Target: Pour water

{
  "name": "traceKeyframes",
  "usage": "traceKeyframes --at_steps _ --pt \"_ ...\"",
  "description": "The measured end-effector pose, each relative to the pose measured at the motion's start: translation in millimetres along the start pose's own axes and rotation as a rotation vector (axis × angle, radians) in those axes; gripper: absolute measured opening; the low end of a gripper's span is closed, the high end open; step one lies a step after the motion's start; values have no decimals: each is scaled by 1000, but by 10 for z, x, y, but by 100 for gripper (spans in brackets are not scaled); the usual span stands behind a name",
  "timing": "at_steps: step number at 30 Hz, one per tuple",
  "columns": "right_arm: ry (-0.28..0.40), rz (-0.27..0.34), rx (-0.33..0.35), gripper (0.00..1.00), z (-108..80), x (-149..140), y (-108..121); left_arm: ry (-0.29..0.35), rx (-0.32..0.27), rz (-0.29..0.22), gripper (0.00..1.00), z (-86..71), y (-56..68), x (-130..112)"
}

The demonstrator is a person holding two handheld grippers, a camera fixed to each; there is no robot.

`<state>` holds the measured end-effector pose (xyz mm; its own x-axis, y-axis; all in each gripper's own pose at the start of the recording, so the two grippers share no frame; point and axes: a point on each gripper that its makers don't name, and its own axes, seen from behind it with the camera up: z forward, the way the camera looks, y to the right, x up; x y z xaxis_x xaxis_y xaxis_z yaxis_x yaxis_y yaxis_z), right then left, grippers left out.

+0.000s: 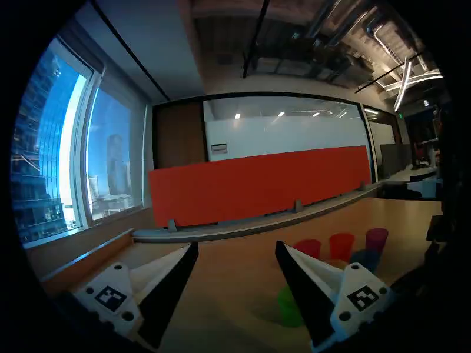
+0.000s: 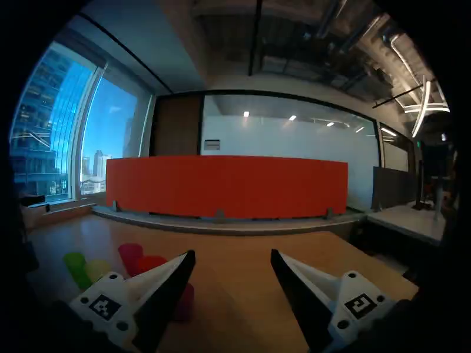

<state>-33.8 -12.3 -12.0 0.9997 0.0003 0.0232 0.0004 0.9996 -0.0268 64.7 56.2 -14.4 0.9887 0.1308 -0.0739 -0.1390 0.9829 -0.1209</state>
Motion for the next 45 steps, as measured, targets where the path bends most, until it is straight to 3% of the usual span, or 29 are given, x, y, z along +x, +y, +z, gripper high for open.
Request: traceKeyframes --at_steps 13,23,45 --pt "-33 4 -3 99 35 -78 -32 25 63 -15 97 -30 -79 -147" --pt "-50 7 -29 99 21 -157 20 3 103 -30 97 1 -262 -395" --pt "-87 8 -56 99 37 -291 21 -25 109 -96 97 32 -383 -699"
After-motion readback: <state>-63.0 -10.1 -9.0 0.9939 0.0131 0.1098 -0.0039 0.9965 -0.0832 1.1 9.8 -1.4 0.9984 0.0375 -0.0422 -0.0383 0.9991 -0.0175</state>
